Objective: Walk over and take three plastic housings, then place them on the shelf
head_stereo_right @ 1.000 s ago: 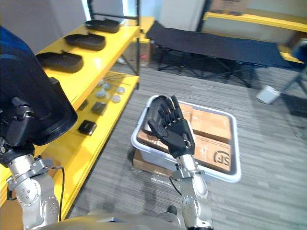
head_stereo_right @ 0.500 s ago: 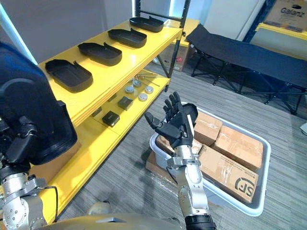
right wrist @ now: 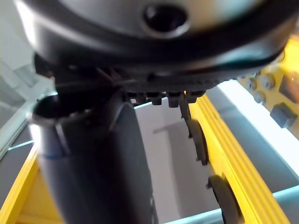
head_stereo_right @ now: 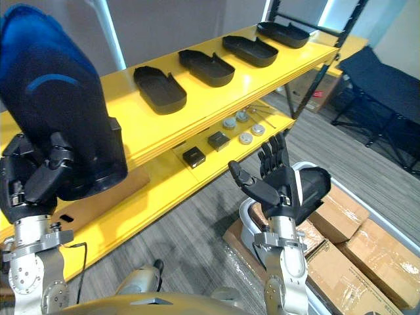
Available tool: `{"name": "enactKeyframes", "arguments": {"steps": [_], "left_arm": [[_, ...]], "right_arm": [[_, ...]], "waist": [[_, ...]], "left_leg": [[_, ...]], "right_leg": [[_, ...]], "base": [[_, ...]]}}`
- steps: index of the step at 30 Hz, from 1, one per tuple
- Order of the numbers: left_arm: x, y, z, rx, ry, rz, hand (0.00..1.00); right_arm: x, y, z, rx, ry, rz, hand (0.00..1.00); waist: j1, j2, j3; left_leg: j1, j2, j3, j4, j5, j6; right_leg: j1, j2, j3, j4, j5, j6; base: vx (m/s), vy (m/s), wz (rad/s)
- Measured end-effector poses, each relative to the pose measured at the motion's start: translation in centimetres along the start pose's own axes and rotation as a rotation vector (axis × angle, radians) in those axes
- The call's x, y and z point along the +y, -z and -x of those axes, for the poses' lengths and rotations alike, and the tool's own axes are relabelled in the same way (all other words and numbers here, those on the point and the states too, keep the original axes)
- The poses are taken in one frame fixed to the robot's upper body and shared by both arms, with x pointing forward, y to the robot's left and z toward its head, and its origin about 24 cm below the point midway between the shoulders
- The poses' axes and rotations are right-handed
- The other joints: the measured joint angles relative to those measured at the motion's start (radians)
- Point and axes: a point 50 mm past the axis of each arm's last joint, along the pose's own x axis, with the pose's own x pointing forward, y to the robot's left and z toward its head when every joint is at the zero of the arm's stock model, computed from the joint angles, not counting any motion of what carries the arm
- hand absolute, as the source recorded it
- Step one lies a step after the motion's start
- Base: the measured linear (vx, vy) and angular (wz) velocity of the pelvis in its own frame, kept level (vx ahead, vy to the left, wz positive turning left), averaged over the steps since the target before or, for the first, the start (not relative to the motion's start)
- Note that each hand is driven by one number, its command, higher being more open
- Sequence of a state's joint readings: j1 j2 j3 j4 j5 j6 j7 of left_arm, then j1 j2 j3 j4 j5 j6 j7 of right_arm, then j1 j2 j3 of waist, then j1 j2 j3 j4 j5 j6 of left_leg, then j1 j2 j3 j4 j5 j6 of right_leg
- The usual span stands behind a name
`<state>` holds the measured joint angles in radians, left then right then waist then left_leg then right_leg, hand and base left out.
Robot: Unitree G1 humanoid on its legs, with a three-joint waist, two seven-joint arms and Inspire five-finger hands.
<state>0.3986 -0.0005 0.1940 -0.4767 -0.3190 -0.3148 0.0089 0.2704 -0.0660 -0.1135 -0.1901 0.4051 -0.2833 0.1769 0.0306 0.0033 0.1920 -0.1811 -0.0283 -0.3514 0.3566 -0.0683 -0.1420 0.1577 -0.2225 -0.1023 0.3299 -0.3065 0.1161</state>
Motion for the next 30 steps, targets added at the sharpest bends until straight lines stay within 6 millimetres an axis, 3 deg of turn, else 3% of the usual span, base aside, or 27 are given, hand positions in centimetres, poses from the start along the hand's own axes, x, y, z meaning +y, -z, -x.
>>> {"name": "enactKeyframes", "arguments": {"steps": [2,3,6,10,14,16,19,20,21,22,24,25,26,27,28,29,30], "left_arm": [[-0.1,0.1,0.0,0.010,0.001,-0.001,0.00],[0.0,0.4,0.1,0.027,0.001,-0.006,0.00],[0.2,0.7,0.3,0.045,0.001,-0.012,0.00],[1.1,0.7,0.8,0.065,-0.021,-0.046,0.00],[1.3,0.7,0.8,0.064,-0.024,-0.053,0.00],[1.3,0.6,0.8,0.062,-0.024,-0.056,0.00],[1.4,0.5,0.7,0.055,-0.013,-0.068,0.00],[1.3,0.3,0.6,0.043,-0.018,-0.082,0.00],[1.1,0.2,0.2,0.029,-0.017,-0.092,0.00],[1.0,0.1,0.0,0.017,-0.011,-0.088,0.00],[0.7,-0.3,-0.8,-0.018,0.017,-0.100,0.00],[0.7,-0.4,-0.9,-0.021,0.014,-0.099,0.00],[0.7,-0.4,-1.0,-0.027,-0.003,-0.095,0.00],[0.8,-0.4,-1.0,-0.029,-0.016,-0.093,0.00],[0.9,-0.5,-1.1,-0.036,-0.035,-0.094,0.00],[0.9,-0.7,-1.4,-0.050,-0.039,-0.091,0.00],[0.8,-0.8,-1.6,-0.064,-0.035,-0.086,0.00]], "right_arm": [[0.1,-0.3,-0.3,-0.017,-0.011,0.007,1.00],[-0.1,-0.4,-0.2,-0.021,0.000,0.016,1.00],[-1.0,-0.6,0.2,-0.024,0.044,0.025,1.00],[-1.3,-0.9,0.6,-0.076,0.081,-0.011,1.00],[-0.3,-0.7,0.7,-0.103,0.074,-0.046,1.00],[0.2,-0.9,0.4,-0.126,0.068,-0.054,1.00],[0.4,-1.0,0.0,-0.152,0.103,-0.063,1.00],[0.3,-1.3,0.0,-0.173,0.127,-0.031,1.00],[0.4,-1.4,0.0,-0.178,0.153,-0.013,1.00],[0.4,-1.4,0.0,-0.181,0.168,-0.008,1.00],[0.6,-1.4,-0.3,-0.196,0.204,-0.007,1.00],[0.6,-1.5,-0.4,-0.206,0.206,0.003,1.00],[1.0,-1.9,-1.1,-0.238,0.182,0.020,1.00],[1.2,-2.2,-1.5,-0.258,0.163,0.034,1.00],[1.6,-3.1,-2.5,-0.306,0.117,0.067,1.00],[1.7,-4.3,-3.4,-0.365,0.068,0.122,1.00],[1.6,-5.0,-3.7,-0.398,0.048,0.147,1.00]], "waist": [[-0.003,0.008,0.013],[-0.011,0.025,0.028],[-0.012,0.038,0.044],[-0.012,0.051,0.045],[-0.006,0.012,0.059],[-0.005,0.011,0.062],[0.004,-0.005,0.061],[0.005,0.013,0.047],[0.001,0.015,0.035],[-0.003,0.013,0.030],[-0.007,-0.009,0.023],[-0.013,-0.009,0.023],[-0.015,-0.005,0.025],[-0.014,-0.001,0.026],[-0.012,0.022,0.029],[-0.013,0.046,0.024],[-0.013,0.053,0.022]], "left_leg": [[-0.011,0.009,0.010,-0.025,0.029,0.001],[-0.013,0.030,0.026,-0.055,0.047,0.011],[-0.010,0.073,0.117,-0.111,0.059,0.024],[-0.015,0.070,0.204,-0.092,0.083,0.040],[-0.042,0.047,0.211,-0.035,0.067,0.039],[-0.068,0.033,0.210,0.028,0.028,0.043],[-0.089,0.018,0.260,0.167,-0.078,0.085],[-0.096,0.018,0.286,0.204,-0.120,0.083],[-0.097,-0.001,0.270,0.218,-0.137,0.091],[-0.092,-0.010,0.260,0.214,-0.140,0.097],[-0.046,-0.045,0.226,0.168,-0.141,0.132],[-0.025,-0.044,0.207,0.154,-0.136,0.137],[0.021,-0.043,0.189,0.126,-0.139,0.149],[0.046,-0.036,0.184,0.111,-0.140,0.151],[0.096,-0.013,0.169,0.077,-0.140,0.151],[0.124,0.011,0.149,0.052,-0.140,0.150],[0.130,0.017,0.131,0.048,-0.142,0.145]], "right_leg": [[-0.005,0.003,-0.013,-0.004,-0.027,0.022],[-0.008,0.014,-0.032,0.003,-0.030,0.017],[-0.016,0.010,-0.040,0.008,-0.030,0.017],[-0.008,-0.020,-0.029,0.002,-0.030,0.019],[0.004,-0.043,-0.045,-0.002,-0.033,0.031],[0.017,-0.055,-0.062,-0.003,-0.042,0.043],[0.095,-0.088,-0.092,-0.043,-0.077,-0.007],[0.089,-0.088,-0.075,0.050,-0.070,-0.061],[-0.016,-0.102,-0.022,0.252,-0.014,-0.104],[-0.067,-0.104,0.004,0.345,0.041,-0.120],[-0.178,-0.108,0.065,0.539,0.312,-0.102],[-0.198,-0.110,0.071,0.580,0.341,-0.094],[-0.236,-0.100,0.059,0.637,0.194,-0.085],[-0.251,-0.087,0.046,0.628,0.136,-0.083],[-0.270,-0.036,0.013,0.538,0.059,-0.087],[-0.274,0.031,0.003,0.380,0.038,-0.082],[-0.281,0.059,0.012,0.306,0.040,-0.078]], "base": [[-0.21,-0.076,0.33],[-0.23,-0.084,0.36],[-0.15,-0.008,0.26],[-0.01,0.086,-0.05],[0.06,0.067,0.09],[0.08,0.062,0.19],[0.14,0.139,0.18],[0.23,0.139,0.30],[0.24,0.145,0.44],[0.24,0.198,0.68],[0.37,0.195,0.57],[0.42,0.106,0.39],[0.29,0.036,0.23],[0.34,0.029,0.21],[0.32,0.023,0.31],[0.30,0.010,0.44],[0.28,-0.018,0.84]]}}
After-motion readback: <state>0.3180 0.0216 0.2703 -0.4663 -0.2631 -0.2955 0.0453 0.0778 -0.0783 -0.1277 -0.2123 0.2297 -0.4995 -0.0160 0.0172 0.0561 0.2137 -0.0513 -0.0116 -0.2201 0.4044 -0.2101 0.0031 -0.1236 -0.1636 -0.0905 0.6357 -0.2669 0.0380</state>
